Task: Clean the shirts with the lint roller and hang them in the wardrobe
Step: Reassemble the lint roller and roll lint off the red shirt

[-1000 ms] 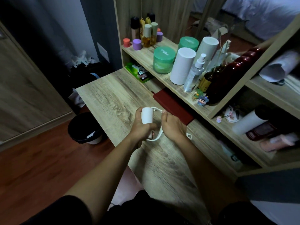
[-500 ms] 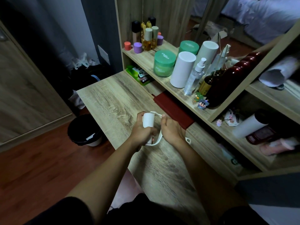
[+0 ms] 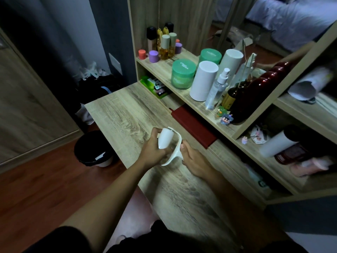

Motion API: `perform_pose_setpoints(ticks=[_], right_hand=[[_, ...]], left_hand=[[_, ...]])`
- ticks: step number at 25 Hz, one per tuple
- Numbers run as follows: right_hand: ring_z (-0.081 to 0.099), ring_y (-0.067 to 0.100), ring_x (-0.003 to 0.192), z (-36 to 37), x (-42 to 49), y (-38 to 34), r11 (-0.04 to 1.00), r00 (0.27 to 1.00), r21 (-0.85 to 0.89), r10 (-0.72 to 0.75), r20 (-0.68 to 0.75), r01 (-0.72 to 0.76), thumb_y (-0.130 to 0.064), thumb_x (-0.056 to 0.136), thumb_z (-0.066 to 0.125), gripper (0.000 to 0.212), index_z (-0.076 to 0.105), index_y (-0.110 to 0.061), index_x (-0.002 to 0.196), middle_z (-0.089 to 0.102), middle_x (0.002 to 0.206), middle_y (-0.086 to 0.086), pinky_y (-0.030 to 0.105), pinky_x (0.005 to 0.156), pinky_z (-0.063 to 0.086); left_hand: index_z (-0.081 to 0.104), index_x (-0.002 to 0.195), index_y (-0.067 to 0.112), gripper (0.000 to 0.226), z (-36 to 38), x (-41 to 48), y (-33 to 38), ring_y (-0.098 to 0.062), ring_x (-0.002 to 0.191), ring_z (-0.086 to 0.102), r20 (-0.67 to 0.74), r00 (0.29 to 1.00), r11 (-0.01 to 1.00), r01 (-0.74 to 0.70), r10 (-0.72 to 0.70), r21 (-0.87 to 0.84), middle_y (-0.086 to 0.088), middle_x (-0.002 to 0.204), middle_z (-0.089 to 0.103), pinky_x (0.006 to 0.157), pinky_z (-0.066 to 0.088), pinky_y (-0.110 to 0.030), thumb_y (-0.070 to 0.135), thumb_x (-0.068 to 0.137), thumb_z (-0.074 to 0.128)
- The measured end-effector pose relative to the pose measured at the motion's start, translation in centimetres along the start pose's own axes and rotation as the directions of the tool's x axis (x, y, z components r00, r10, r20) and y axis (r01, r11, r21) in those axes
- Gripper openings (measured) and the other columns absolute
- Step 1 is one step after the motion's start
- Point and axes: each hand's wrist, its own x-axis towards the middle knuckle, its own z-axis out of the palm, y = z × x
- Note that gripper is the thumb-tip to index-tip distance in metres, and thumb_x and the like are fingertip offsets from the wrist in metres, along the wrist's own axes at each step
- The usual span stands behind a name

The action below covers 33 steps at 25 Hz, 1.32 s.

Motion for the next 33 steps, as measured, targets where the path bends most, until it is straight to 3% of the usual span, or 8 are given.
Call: perform_pose_setpoints(ticks=[5, 15, 19, 24, 27, 29, 31, 33], right_hand=[[0.057, 0.019, 0.067, 0.6, -0.2, -0.3, 0.997, 0.995, -0.006, -0.079, -0.065, 0.079, -0.035, 0.100, 0.023, 0.023, 0.043, -0.022, 0.101, 0.055, 0.070, -0.006, 0.036, 0.064, 0.044], [0.059, 0.013, 0.064, 1.3, -0.1, -0.1, 0.992, 0.991, 0.085, -0.083, -0.107, 0.092, -0.048, 0.095, 0.020, 0.038, 0.044, -0.023, 0.111, 0.058, 0.072, -0.007, 0.035, 0.061, 0.047], [0.052, 0.014, 0.060, 1.8, -0.2, 0.3, 0.997, 0.975, 0.062, -0.033, -0.221, 0.048, -0.051, 0.091, 0.016, 0.047, 0.053, -0.023, 0.081, 0.049, 0.060, -0.010, 0.028, 0.057, 0.037], [0.049, 0.017, 0.064, 1.2, 0.6, 0.5, 0.997, 0.949, 0.071, 0.030, -0.315, -0.008, -0.056, 0.089, 0.010, 0.048, 0.044, -0.032, 0.065, 0.043, 0.059, -0.009, 0.030, 0.059, 0.034], [0.055, 0.022, 0.065, 0.6, 0.9, 0.6, 0.997, 0.941, 0.076, 0.021, -0.337, 0.005, -0.053, 0.091, 0.013, 0.056, 0.056, -0.020, 0.078, 0.050, 0.062, -0.003, 0.031, 0.059, 0.038], [0.059, 0.027, 0.067, 0.4, 1.0, 0.6, 0.998, 0.939, 0.057, 0.008, -0.344, 0.012, -0.049, 0.094, 0.015, 0.059, 0.061, -0.014, 0.083, 0.057, 0.065, 0.007, 0.031, 0.060, 0.039], [0.060, 0.028, 0.070, 0.3, 1.1, 0.5, 0.999, 0.938, 0.034, 0.016, -0.347, -0.004, -0.046, 0.097, 0.017, 0.059, 0.062, -0.009, 0.087, 0.062, 0.071, 0.013, 0.031, 0.061, 0.038], [0.057, 0.025, 0.066, 0.5, 1.1, 0.6, 1.000, 0.938, 0.027, 0.012, -0.346, -0.003, -0.053, 0.094, 0.014, 0.060, 0.059, -0.016, 0.081, 0.056, 0.064, 0.006, 0.030, 0.060, 0.036]], left_hand=[[0.047, 0.127, 0.037, 0.058, 0.6, -1.2, 0.5, -0.019, 0.088, 0.063, -0.188, 0.966, 0.970, -0.142, 0.180, 0.199, 0.003, 0.101, 0.068, 0.073, 0.050, -0.030, 0.049, 0.071, 0.058], [0.038, 0.136, 0.034, 0.068, -0.5, 0.1, 0.6, -0.025, 0.085, 0.065, -0.094, 0.943, 0.891, -0.266, 0.320, 0.368, -0.004, 0.099, 0.069, 0.070, 0.053, -0.035, 0.050, 0.071, 0.050], [0.031, 0.140, 0.029, 0.077, -1.2, 1.1, 1.1, -0.015, 0.108, 0.056, 0.001, 0.917, 0.809, -0.352, 0.399, 0.471, 0.001, 0.134, 0.050, 0.082, 0.049, -0.034, 0.059, 0.074, 0.056], [0.055, 0.119, 0.004, 0.031, -1.2, 0.8, 2.4, -0.022, 0.106, 0.055, -0.536, 0.744, 0.916, -0.302, 0.399, 0.263, -0.011, 0.117, 0.060, 0.090, 0.044, -0.035, 0.008, 0.090, 0.045], [0.065, 0.108, 0.005, 0.028, -0.8, 0.4, 1.0, -0.024, 0.103, 0.059, -0.188, 0.556, 0.527, -0.547, 0.809, 0.651, -0.011, 0.113, 0.067, 0.087, 0.043, -0.036, 0.020, 0.092, 0.049], [0.069, 0.108, 0.009, 0.030, -0.8, 0.2, -0.1, -0.026, 0.103, 0.063, 0.056, 0.463, 0.259, -0.587, 0.885, 0.767, -0.006, 0.115, 0.068, 0.087, 0.044, -0.038, 0.027, 0.091, 0.051], [0.068, 0.112, 0.013, 0.036, -0.9, 0.2, -0.7, -0.025, 0.107, 0.061, 0.098, 0.550, 0.257, -0.532, 0.830, 0.807, -0.002, 0.118, 0.068, 0.090, 0.043, -0.040, 0.034, 0.092, 0.046], [0.063, 0.119, 0.015, 0.053, -1.6, 0.8, -0.5, -0.027, 0.114, 0.057, -0.052, 0.781, 0.541, -0.381, 0.623, 0.750, -0.003, 0.124, 0.065, 0.094, 0.041, -0.041, 0.044, 0.095, 0.028]])
